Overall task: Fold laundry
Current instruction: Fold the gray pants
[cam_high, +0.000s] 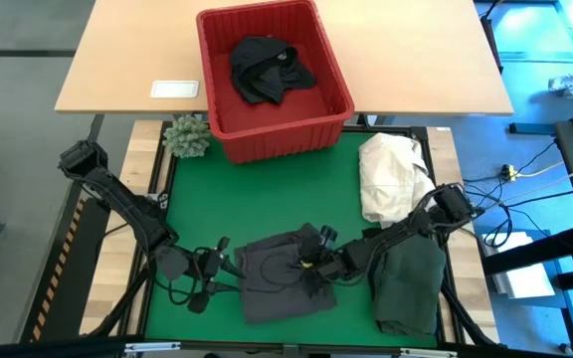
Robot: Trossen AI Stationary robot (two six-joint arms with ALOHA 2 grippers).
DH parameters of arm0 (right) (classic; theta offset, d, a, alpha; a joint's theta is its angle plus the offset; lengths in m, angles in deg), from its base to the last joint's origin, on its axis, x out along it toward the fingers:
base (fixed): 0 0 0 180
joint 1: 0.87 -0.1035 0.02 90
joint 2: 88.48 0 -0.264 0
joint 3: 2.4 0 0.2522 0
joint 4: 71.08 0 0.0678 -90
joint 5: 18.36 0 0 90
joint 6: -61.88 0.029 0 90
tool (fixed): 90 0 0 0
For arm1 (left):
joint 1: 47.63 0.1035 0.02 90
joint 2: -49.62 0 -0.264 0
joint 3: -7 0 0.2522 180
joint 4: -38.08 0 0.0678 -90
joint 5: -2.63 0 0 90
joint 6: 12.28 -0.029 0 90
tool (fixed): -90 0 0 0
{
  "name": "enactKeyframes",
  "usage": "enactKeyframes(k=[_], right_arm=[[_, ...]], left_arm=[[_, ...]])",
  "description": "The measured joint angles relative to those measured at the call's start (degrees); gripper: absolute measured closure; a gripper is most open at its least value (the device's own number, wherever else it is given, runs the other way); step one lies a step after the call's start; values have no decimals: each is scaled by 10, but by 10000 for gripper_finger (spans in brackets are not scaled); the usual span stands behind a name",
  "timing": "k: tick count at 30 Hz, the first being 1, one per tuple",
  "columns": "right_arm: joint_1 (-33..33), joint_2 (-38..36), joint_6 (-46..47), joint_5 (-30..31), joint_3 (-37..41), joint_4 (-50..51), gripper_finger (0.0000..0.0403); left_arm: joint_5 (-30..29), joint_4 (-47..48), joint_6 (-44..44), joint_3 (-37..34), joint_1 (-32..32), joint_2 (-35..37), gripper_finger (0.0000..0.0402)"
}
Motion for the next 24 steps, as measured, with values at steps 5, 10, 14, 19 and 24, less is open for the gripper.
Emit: enactKeyframes(k=[5, 10, 14, 19, 24], right_arm=[[10, 0, -3, -5, 0, -10, 403], [14, 0, -20, -11, 0, -37, 403], [14, 0, -33, -11, 0, -56, 403], [14, 0, -34, -15, 0, -62, 403], [18, 0, -43, -12, 0, -68, 403]], left_arm=[[0, 0, 0, 0, 0, 0, 261], [0, 6, 1, 0, 0, 0, 261], [0, 21, 2, 0, -5, 0, 260], [-15, 53, 14, 0, -7, 0, 260], [-17, 69, 35, 0, -6, -10, 260]])
